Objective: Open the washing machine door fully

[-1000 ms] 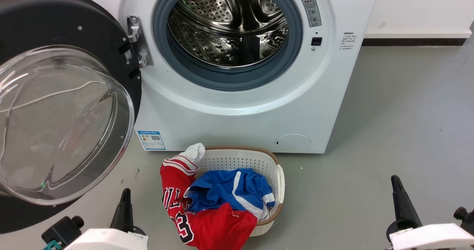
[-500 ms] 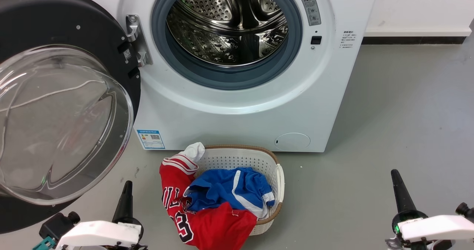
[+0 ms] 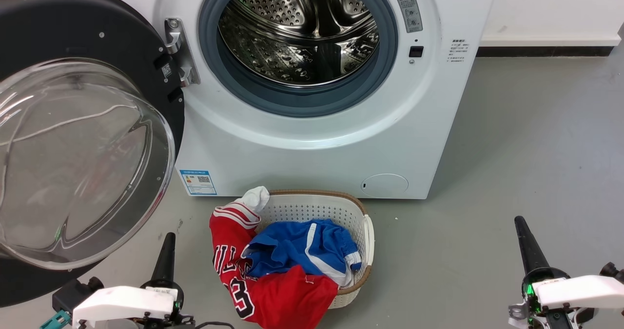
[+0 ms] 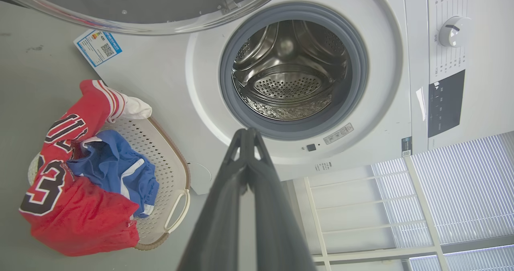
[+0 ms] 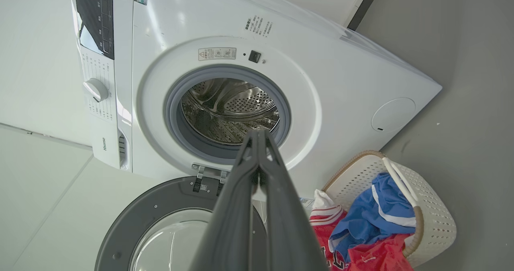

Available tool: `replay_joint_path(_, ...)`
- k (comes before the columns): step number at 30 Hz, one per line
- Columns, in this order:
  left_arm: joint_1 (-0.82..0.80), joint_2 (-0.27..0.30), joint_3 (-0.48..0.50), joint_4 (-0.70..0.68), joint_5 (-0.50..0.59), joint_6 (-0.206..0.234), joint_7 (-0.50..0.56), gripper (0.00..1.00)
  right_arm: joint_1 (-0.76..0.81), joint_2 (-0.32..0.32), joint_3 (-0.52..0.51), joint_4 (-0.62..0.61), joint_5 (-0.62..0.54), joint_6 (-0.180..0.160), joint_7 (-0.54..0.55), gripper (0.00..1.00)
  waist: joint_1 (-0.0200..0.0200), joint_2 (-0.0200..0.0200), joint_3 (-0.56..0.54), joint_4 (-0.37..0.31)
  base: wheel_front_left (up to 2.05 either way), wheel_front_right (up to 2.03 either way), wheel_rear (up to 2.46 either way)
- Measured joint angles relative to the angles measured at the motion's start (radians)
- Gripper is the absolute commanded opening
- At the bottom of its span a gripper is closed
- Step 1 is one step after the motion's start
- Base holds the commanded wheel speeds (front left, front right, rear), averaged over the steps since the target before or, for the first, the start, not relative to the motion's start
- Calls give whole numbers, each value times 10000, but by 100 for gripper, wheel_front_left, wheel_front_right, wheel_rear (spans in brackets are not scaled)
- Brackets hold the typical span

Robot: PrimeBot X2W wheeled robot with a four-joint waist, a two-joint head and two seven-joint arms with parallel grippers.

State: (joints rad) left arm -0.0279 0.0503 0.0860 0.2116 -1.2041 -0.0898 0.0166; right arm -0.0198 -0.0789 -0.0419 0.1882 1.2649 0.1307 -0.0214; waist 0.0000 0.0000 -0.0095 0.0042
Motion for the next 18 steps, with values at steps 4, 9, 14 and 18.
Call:
replay_joint_path(4, -72, 0, 33, 29, -380, -61, 86, 0, -34, -2, -35, 52, 349, 0, 109, 0, 0, 0, 10, -3, 0, 0, 0)
replay_joint_path(9, -183, 0, 69, 63, -849, -86, 213, 0, -151, 0, -69, 109, 784, 0, 226, 0, 0, 0, 24, -8, 0, 0, 0)
replay_joint_path(14, -235, 0, 104, 104, -1315, -136, 334, 0, -221, 0, -107, 165, 1216, 0, 326, 0, 0, 0, 36, -12, 0, 0, 0)
replay_joint_path(18, -311, 0, 127, 130, -1657, -161, 399, 0, -301, 0, -136, 213, 1521, 0, 422, 0, 1, 0, 46, -16, 0, 0, 0)
